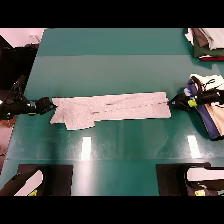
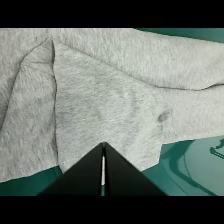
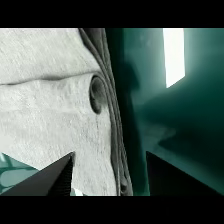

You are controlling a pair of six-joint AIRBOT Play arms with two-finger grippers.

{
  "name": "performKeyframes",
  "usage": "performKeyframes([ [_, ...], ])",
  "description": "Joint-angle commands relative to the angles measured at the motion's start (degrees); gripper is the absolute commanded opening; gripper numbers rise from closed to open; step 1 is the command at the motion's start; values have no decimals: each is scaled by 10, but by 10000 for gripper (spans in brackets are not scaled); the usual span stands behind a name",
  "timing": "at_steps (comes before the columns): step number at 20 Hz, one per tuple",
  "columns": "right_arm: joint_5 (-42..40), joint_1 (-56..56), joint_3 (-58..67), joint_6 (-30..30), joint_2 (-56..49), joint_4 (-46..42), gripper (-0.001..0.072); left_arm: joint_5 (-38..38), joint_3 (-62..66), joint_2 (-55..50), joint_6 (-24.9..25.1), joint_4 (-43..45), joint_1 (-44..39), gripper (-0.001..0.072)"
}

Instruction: Fold the shirts.

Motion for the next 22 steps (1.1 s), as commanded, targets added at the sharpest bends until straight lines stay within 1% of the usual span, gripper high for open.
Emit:
performKeyframes([
  [1, -9, 20, -9, -28, -28, 44, 501, -16, 0, 0, 1, -2, 0, 21],
  [2, -11, 31, -9, -31, -36, 55, 449, -17, 0, 0, 1, -3, 0, 21],
  [3, -16, 39, -9, -34, -41, 62, 429, -17, 0, -1, 1, -11, 0, 21],
  [4, -23, 47, -9, -37, -44, 71, 425, -16, 0, -2, 1, -24, 0, 20],
  [6, -23, 58, -9, -51, -44, 87, 163, -10, 0, -3, 1, -40, -16, 20],
  [7, -21, 58, -9, -53, -43, 95, 131, -1, 0, -3, 2, -40, -39, 20],
  [8, -17, 58, -9, -54, -43, 105, 48, 16, 0, -5, 1, -40, -66, 20],
  [9, -17, 58, -9, -54, -38, 114, 24, 39, 1, -11, 1, -40, -100, 20],
  [11, -17, 57, -9, -54, -13, 116, 16, 77, 5, -37, 1, -40, -165, 20],
  [14, 1, 60, 5, -51, 40, 116, 15, 78, 64, -124, 0, -40, -249, 20],
  [15, 23, 61, 22, -50, 55, 116, 15, 79, 98, -162, 1, -40, -276, 20],
  [18, 75, 83, 89, -19, 85, 116, 15, 78, 212, -277, 0, -41, -346, 20],
  [22, 88, 150, 185, 19, 103, 116, 15, 73, 368, -425, -8, -40, -430, 21],
])
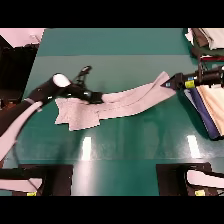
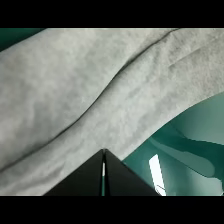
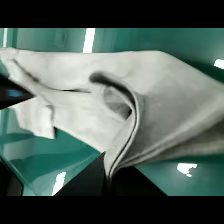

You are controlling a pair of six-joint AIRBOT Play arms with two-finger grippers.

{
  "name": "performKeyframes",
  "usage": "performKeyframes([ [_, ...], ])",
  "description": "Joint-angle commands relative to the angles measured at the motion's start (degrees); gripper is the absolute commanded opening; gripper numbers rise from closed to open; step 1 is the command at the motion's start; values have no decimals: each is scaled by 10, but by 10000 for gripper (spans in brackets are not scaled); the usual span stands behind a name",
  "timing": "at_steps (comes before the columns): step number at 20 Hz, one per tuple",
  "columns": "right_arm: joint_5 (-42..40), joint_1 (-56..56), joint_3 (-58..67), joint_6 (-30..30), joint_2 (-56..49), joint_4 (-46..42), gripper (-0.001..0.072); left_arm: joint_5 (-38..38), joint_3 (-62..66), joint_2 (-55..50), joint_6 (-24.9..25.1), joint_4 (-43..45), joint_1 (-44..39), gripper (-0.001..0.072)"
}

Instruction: Fold the shirts.

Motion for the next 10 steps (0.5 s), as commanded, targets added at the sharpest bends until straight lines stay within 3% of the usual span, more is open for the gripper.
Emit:
performKeyframes([
  [1, 20, 58, 82, 36, 15, 2, 15, -2, 131, -125, -16, 0, -73, 21],
  [5, 19, 137, 154, 50, 15, -7, 15, -10, 202, -198, -30, 2, -101, 20],
  [10, 12, 198, 204, 71, 15, -65, 15, -24, 202, -198, -40, 35, -86, 21],
])
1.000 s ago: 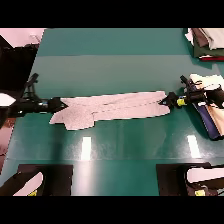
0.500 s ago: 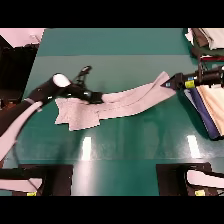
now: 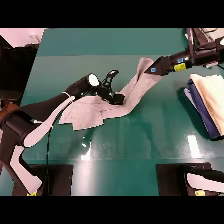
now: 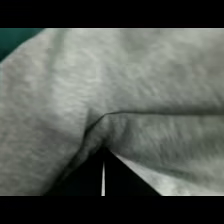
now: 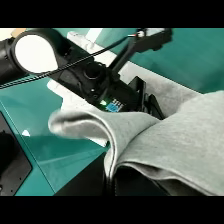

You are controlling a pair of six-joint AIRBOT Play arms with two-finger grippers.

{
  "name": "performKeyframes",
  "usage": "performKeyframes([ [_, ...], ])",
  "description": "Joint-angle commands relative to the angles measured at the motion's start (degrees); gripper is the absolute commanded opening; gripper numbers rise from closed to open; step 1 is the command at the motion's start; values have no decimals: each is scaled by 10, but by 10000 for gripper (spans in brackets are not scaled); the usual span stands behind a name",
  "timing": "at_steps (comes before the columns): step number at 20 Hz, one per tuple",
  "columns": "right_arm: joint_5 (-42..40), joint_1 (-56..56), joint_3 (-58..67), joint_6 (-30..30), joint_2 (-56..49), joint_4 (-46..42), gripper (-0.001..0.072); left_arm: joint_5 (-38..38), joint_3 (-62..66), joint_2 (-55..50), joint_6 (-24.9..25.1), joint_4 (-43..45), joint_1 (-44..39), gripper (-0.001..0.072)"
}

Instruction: Fold the shirts.

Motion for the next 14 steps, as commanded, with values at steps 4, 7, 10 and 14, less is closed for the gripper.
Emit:
performKeyframes([
  [4, -33, 68, 29, 14, -9, -26, 15, -81, 24, 7, -6, 36, 49, 20],
  [7, -46, 106, 29, 14, -32, -21, 15, -113, 24, 71, -6, 91, 96, 20],
  [10, -68, 153, 30, 14, -56, -21, 15, -157, 24, 160, -6, 157, 154, 20],
  [14, -71, 220, 124, 14, -134, -23, 15, -200, 24, 283, -6, 261, 239, 21],
])
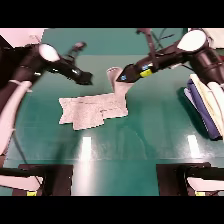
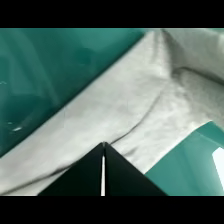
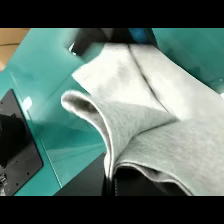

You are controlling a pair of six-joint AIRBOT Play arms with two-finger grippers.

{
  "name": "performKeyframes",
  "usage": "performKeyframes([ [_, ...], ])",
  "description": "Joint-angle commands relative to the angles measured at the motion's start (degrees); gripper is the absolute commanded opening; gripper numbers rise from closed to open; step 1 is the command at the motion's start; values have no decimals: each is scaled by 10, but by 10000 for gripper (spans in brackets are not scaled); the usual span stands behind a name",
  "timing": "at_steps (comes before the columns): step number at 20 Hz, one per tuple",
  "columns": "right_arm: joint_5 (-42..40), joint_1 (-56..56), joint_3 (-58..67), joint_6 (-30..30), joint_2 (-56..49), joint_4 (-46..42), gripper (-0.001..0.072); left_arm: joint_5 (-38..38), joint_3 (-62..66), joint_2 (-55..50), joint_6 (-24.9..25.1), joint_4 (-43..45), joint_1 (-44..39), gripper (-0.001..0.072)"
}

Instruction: Fold the shirts.

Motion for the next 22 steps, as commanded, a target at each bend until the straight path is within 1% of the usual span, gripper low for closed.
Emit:
performKeyframes([
  [1, -10, 62, 80, 0, -69, 0, 15, -48, 0, 103, 1, 105, 70, 21],
  [4, -35, 122, 156, 0, -152, -2, 15, -67, 0, 160, 1, 125, 118, 21],
  [7, -89, 181, 220, -4, -240, -2, 23, -80, 2, 179, 0, 125, 140, 21],
  [8, -120, 200, 226, -17, -262, 0, 233, -88, 1, 179, 0, 123, 141, 21],
  [9, -149, 217, 224, -27, -276, 0, 575, -93, 1, 179, 0, 120, 141, 21],
  [10, -162, 228, 217, -28, -279, -1, 707, -96, 1, 179, 0, 115, 141, 21],
  [12, -151, 226, 187, -26, -263, -6, 690, -99, 1, 179, 1, 114, 141, 21],
  [14, -93, 198, 142, -23, -232, -6, 577, -104, 1, 179, 1, 114, 141, 22],
  [16, -27, 152, 81, -22, -199, -6, 575, -103, 0, 179, 1, 114, 141, 22],
  [17, -11, 127, 46, -21, -182, -6, 575, -101, 0, 179, 1, 113, 141, 21],
  [19, -6, 69, -36, -20, -142, -6, 575, -101, 0, 179, 1, 114, 141, 22],
  [22, -33, -17, -145, -6, -91, -5, 574, -101, 0, 179, 1, 113, 141, 21],
])
